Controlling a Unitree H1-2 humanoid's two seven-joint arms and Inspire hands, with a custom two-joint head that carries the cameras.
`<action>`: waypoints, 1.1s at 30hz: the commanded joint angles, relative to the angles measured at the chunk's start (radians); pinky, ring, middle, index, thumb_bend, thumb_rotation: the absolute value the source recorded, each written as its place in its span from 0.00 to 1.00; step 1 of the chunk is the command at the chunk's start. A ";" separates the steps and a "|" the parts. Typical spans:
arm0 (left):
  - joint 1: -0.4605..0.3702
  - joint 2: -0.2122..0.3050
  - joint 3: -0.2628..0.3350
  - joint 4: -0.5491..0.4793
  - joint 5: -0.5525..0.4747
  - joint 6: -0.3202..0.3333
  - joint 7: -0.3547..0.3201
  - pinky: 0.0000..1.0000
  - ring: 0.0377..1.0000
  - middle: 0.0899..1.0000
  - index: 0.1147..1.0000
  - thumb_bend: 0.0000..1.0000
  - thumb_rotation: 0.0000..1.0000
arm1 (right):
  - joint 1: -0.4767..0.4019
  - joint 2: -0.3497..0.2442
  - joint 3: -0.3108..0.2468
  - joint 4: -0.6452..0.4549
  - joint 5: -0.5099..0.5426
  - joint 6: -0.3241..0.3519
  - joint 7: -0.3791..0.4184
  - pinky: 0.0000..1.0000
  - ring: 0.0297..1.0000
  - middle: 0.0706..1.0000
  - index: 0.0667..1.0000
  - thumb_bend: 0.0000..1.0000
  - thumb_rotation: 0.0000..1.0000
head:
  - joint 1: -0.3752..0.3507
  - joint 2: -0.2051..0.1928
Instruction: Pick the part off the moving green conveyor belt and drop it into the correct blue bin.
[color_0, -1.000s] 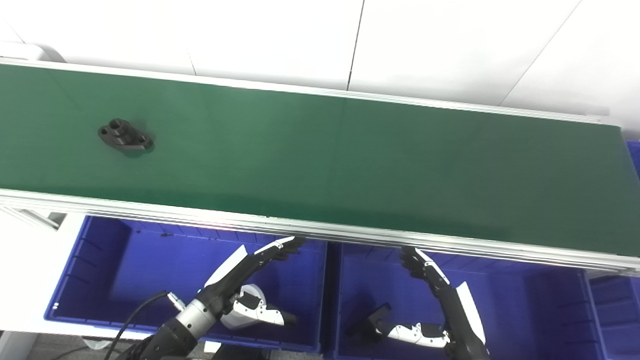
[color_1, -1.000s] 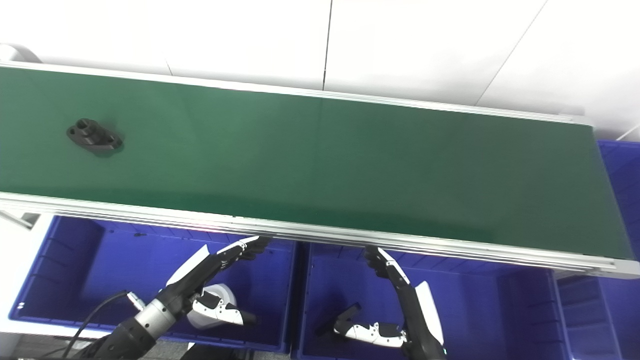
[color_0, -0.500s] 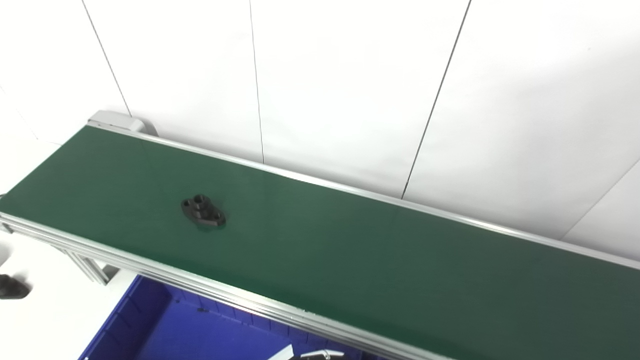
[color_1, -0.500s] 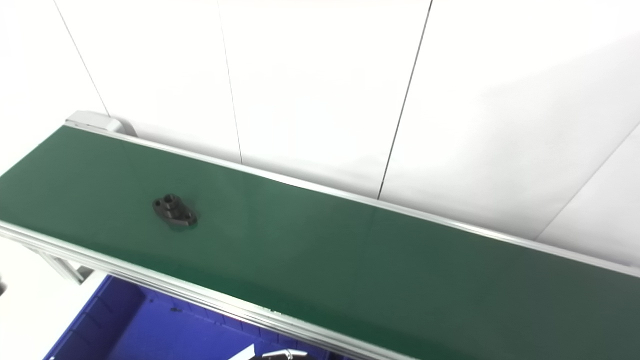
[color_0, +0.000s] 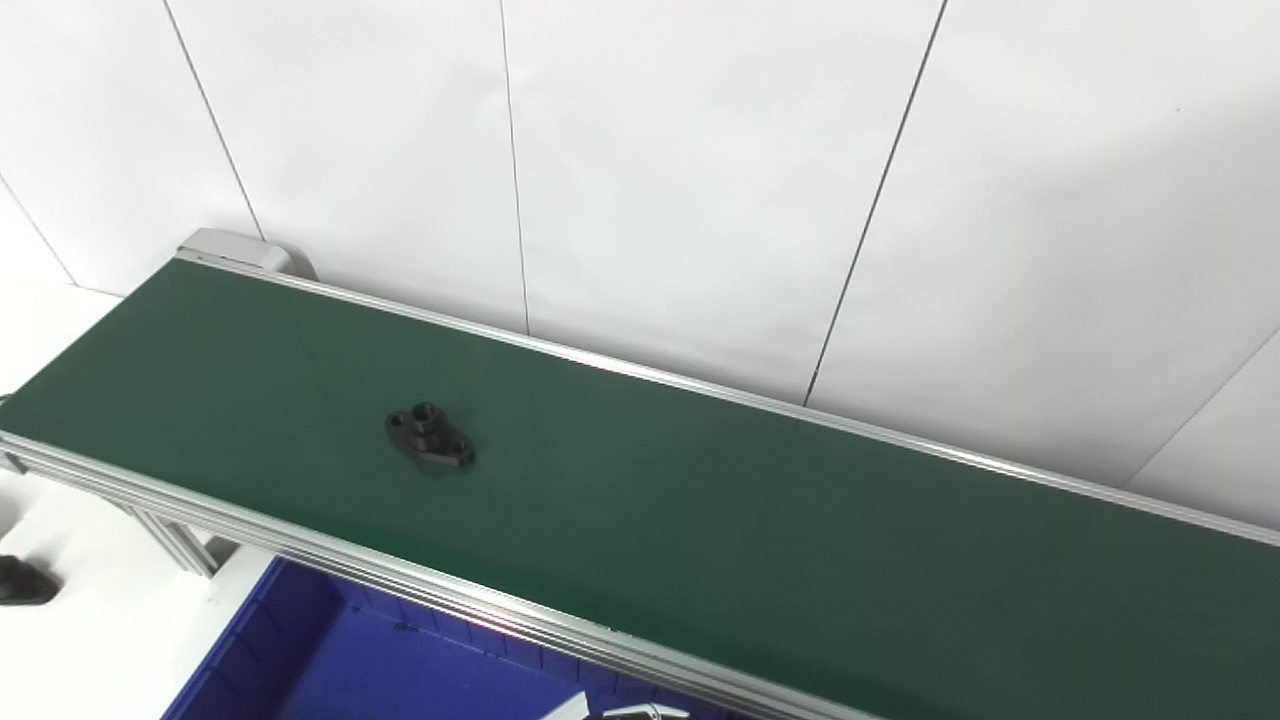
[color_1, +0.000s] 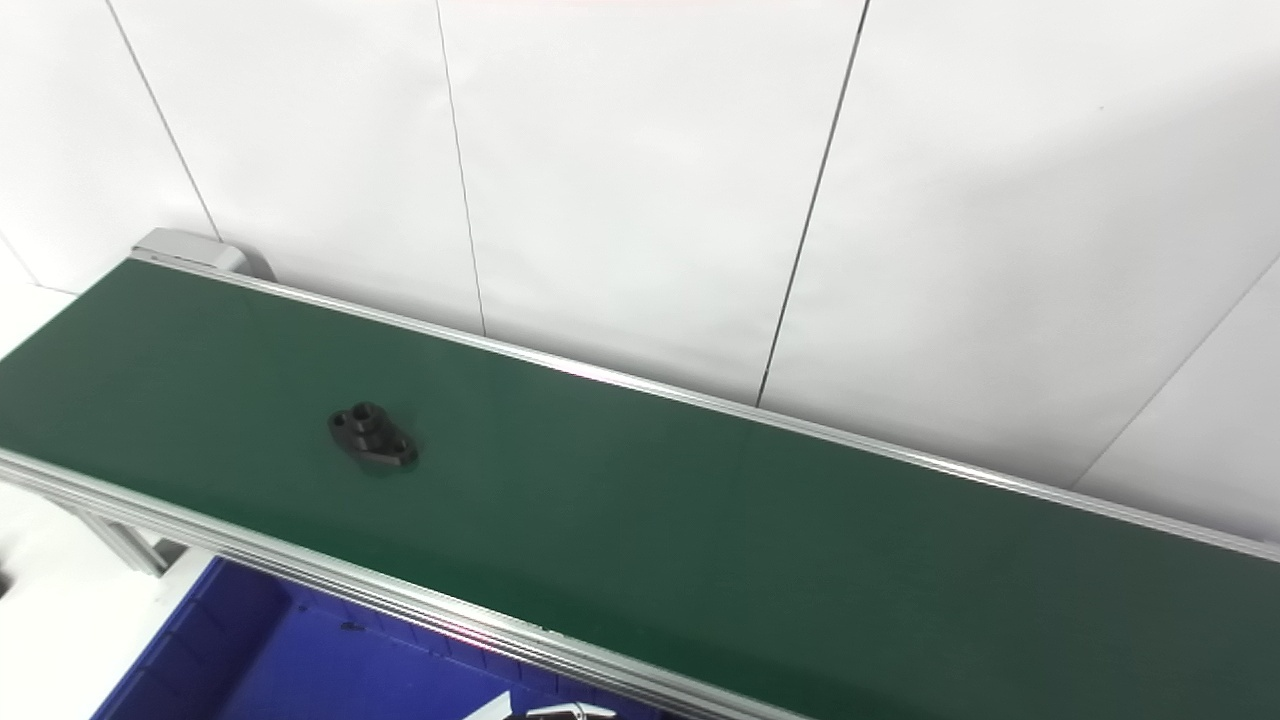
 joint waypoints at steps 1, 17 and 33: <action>-0.010 0.006 0.000 -0.017 -0.011 -0.037 0.005 0.78 0.81 0.83 0.80 0.89 0.27 | 0.001 0.002 -0.003 -0.011 0.001 -0.056 -0.008 0.74 0.83 0.83 0.89 0.84 0.18 | -0.009 0.007; -0.003 0.023 0.004 -0.036 -0.011 -0.037 -0.006 0.80 0.83 0.85 0.82 0.88 0.29 | 0.009 0.011 -0.003 -0.031 -0.007 -0.054 -0.009 0.74 0.81 0.82 0.87 0.84 0.20 | -0.064 0.048; 0.017 0.044 0.042 -0.106 -0.049 -0.037 -0.046 0.84 0.87 0.89 0.87 0.85 0.23 | 0.024 0.025 -0.003 -0.116 -0.021 -0.029 0.000 0.83 0.81 0.81 0.86 0.85 0.26 | -0.276 0.238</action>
